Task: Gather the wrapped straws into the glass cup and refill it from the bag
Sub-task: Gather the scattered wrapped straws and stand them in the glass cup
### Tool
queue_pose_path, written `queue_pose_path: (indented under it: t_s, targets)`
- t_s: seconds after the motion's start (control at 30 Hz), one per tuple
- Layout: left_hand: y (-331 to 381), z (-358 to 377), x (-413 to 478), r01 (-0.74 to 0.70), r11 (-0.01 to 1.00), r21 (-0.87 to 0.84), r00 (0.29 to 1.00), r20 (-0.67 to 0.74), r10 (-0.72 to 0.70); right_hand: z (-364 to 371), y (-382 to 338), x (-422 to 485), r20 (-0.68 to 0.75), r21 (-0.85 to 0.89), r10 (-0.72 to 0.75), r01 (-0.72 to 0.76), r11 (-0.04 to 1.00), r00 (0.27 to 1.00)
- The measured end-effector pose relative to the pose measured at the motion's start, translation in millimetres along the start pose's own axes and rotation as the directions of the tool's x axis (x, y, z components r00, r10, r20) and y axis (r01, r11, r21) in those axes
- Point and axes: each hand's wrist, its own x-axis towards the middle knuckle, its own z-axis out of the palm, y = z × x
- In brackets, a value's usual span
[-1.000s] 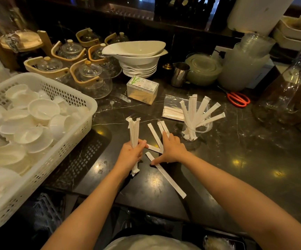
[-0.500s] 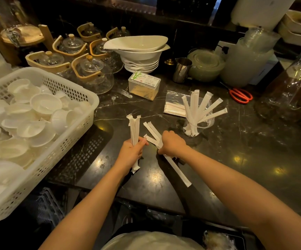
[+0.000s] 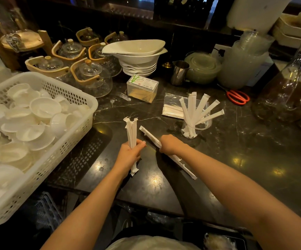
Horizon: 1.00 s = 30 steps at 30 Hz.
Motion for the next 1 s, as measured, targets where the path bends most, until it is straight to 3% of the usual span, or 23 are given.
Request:
queue_pose_path:
  t_s: [0.2,0.4,0.67,1.0]
  targets:
    - [10.2,2.2,4.0,-0.085,0.996,0.026,0.995,0.048,0.083,-23.2,5.3,-12.9,-0.094,0.269,-0.051,0.075,0.960,0.994]
    - [32.6,15.6,9.9,-0.127,0.992,0.007,0.968,0.219,0.122,-50.3,-2.6,-45.1,-0.351,0.545,-0.153,0.334,0.769,0.924]
    - [39.5,35.5,13.9,-0.159,0.984,-0.075,0.920,0.350,0.175,-34.8,2.3,-49.8,-0.419,0.503,-0.159,0.375,0.779,0.894]
    - [23.2,52.4,18.8,-0.194,0.980,0.041,0.917,0.363,0.166,-26.5,17.4,-52.3,-0.348,0.497,-0.188,0.351,0.794,0.918]
